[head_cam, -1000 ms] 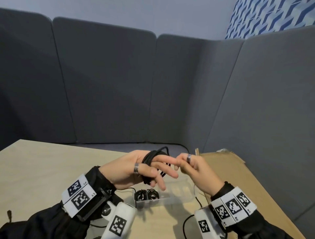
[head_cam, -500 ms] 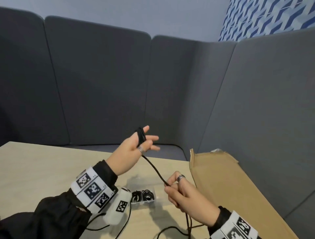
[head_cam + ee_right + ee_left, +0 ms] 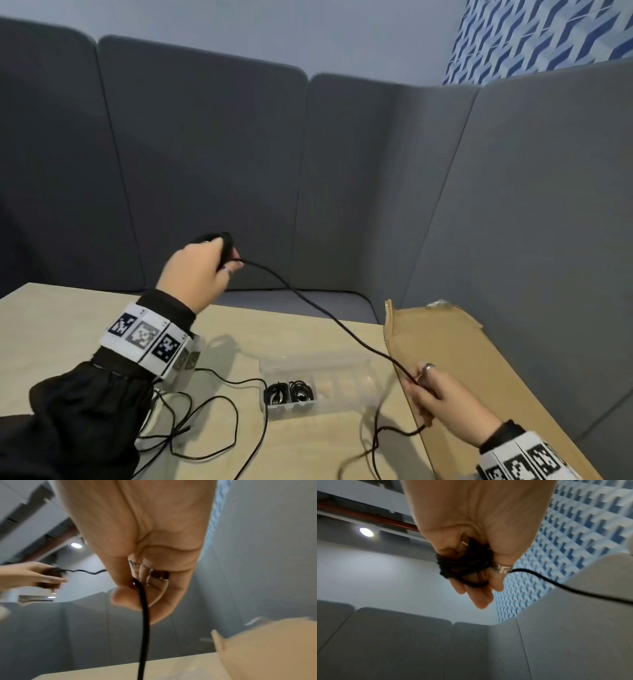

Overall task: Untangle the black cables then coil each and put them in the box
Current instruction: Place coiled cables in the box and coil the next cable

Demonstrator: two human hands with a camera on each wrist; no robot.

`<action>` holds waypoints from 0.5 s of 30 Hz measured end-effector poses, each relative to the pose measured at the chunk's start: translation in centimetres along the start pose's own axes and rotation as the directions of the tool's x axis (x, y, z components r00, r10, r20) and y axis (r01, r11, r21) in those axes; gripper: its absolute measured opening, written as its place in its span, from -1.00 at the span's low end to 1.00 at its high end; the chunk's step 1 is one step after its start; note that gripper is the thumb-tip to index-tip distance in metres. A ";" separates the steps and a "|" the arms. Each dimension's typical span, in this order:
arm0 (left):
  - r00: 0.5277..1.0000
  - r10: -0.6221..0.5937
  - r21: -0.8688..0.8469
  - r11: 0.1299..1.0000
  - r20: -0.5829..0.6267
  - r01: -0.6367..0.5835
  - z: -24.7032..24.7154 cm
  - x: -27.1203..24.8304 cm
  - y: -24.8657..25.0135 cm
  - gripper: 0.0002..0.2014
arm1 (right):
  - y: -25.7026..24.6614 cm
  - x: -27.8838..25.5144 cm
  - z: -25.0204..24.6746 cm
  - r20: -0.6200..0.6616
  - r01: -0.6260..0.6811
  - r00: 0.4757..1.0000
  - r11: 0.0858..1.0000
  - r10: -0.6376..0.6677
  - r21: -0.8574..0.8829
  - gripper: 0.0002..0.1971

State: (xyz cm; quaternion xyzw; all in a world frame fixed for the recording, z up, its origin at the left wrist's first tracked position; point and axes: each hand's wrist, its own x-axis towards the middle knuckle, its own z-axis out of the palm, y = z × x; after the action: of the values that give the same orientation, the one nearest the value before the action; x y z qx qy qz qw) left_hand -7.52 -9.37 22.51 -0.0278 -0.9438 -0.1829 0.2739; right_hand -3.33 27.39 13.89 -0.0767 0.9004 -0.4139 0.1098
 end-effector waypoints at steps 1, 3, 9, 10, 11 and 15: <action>0.999 -0.045 -0.043 0.998 -0.031 0.044 -0.2 0.1 -0.1 -0.87 | 0.7 0.3 -0.3 -0.096 -0.025 0.995 0.997 0.031 0.068 -0.94; 0.993 -0.113 -0.120 0.987 -0.020 0.110 -0.2 0.1 -0.1 -0.87 | 1.2 0.7 -0.6 -0.322 -0.020 0.945 0.994 0.054 0.106 -0.92; 0.970 -0.114 -0.148 0.978 0.217 0.148 -0.5 -0.2 -0.5 -0.83 | -0.2 1.9 -2.9 -0.643 0.011 0.760 0.991 -0.096 -0.134 -0.90; 0.953 -0.104 -0.184 0.970 0.284 0.160 -0.6 -0.3 -0.4 -0.83 | -0.5 2.1 -3.3 -0.636 0.007 0.763 0.985 -0.115 -0.170 -0.89; 0.933 -0.086 -0.237 0.955 0.351 0.177 -0.7 -0.5 -0.3 -0.84 | -0.8 2.3 -3.5 -0.617 0.019 0.777 0.984 -0.127 -0.178 -0.85; 0.829 0.075 -0.531 0.798 0.554 0.284 -0.3 -1.8 0.8 -0.88 | -1.8 2.9 -3.3 -0.386 0.029 0.922 0.999 -0.016 0.029 -0.69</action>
State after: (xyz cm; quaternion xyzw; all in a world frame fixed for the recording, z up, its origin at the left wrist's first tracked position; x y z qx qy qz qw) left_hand -5.76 -8.68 22.09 -0.1085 -0.8760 -0.4680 -0.0423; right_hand -6.85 27.93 16.96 -0.0023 0.8963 -0.4375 -0.0728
